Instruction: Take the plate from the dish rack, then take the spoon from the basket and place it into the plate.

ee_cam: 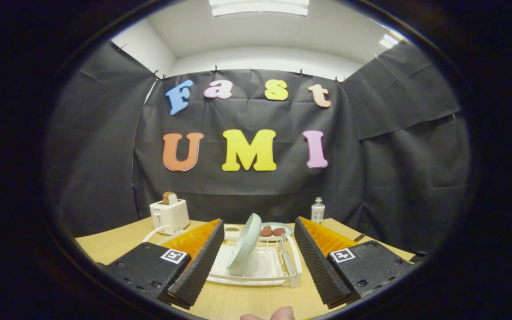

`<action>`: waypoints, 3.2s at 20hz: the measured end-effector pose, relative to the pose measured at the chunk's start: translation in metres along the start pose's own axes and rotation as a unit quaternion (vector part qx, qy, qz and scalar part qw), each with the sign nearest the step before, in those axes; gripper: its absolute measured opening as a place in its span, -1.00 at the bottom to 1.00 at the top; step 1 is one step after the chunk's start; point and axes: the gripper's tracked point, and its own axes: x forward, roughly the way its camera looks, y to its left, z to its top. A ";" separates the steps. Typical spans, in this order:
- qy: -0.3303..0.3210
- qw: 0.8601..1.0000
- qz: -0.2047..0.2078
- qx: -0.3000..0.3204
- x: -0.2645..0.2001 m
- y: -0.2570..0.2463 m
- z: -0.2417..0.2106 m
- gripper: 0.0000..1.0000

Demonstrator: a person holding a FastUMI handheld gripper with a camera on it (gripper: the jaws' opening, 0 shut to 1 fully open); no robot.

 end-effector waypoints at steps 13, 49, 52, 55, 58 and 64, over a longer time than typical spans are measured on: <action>0.035 0.999 0.026 -0.003 0.021 -0.002 -0.009 1.00; 0.489 0.871 0.036 0.038 0.202 0.019 -0.065 0.71; 0.499 0.866 0.020 0.038 0.199 0.020 -0.066 0.45; 0.501 0.864 0.005 0.042 0.197 0.021 -0.063 0.16; 0.498 0.866 -0.020 0.036 0.194 0.015 -0.062 -0.26; 0.479 0.876 -0.058 0.012 0.191 0.010 -0.046 -0.36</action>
